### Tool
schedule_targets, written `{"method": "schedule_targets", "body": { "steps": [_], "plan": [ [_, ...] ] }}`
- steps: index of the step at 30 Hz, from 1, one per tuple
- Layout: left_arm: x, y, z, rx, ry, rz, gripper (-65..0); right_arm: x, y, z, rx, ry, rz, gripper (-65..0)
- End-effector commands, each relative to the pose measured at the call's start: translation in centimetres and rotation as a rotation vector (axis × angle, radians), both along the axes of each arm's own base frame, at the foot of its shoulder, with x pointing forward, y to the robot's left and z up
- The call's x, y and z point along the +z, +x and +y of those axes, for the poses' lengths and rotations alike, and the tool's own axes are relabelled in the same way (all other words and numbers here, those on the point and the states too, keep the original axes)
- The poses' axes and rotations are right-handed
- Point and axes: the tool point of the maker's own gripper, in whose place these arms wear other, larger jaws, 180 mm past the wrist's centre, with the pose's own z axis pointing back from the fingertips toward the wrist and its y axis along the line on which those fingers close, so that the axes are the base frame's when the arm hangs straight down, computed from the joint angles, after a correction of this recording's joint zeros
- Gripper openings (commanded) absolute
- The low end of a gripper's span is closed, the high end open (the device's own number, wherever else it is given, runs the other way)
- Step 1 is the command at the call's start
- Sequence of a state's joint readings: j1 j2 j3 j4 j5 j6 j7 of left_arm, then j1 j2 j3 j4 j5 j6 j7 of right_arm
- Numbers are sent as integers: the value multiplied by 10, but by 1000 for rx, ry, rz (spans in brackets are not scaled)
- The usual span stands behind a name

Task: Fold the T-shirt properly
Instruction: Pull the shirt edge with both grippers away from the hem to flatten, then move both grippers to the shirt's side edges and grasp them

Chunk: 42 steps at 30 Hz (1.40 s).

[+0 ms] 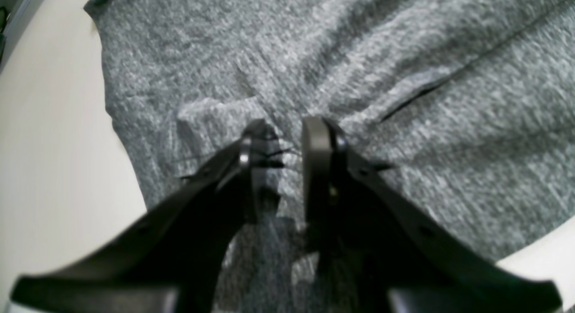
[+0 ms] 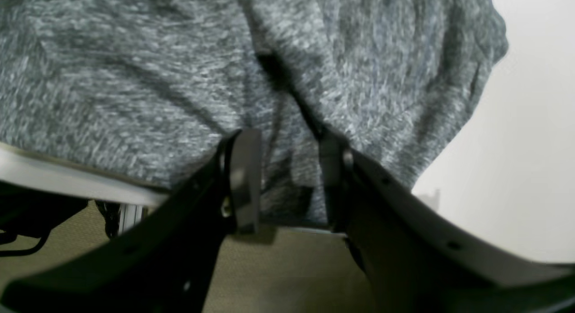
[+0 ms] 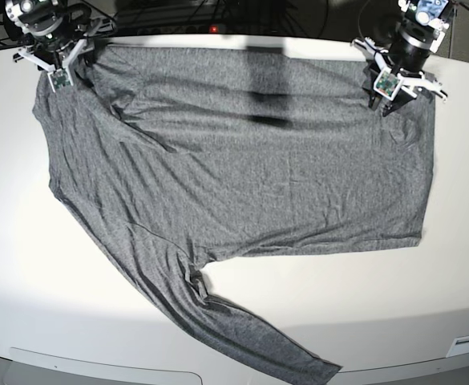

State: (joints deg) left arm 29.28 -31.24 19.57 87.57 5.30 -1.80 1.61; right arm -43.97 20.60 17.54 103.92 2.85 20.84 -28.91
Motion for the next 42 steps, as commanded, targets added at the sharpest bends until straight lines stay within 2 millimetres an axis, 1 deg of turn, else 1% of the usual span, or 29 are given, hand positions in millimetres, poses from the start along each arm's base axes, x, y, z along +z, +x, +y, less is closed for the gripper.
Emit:
{"method": "schedule_targets", "body": {
  "steps": [1,6,9,14,17,20,24,28,31,36,42],
  "plan": [
    [-45,-81,14,-21,104,356,-493,0,-10,-11,-4,-51,46,-425],
    [-48,-99,14,-24,104,391,-493,4,-8,-18,-18,-68,35,-425],
    [-48,-106,14,-24,104,403,-493,4,-10,-22,-30,-78,43,-425],
    [-47,-103,14,-50,123,381,-493,5,-9,-23,-39,-83,38,-425],
    [-47,-103,14,-50,121,380,-493,11,-4,-26,-60,-96,8,-425],
    [-44,-97,11,-53,113,362,-493,21,6,-26,-91,-102,-40,-425],
    [-38,-86,8,-46,107,328,-493,36,21,-14,-86,-85,-108,-425],
    [-33,-75,11,-7,122,282,-493,51,33,-3,-69,-74,-162,-425],
    [-30,-69,15,-27,173,244,-493,61,39,2,-55,-72,-191,-425],
    [-15,-50,16,-2,202,152,-493,65,42,4,-50,-71,-202,-425],
    [7,-31,0,-10,159,76,-493,65,42,4,-51,-72,-200,-425]
  ]
}}
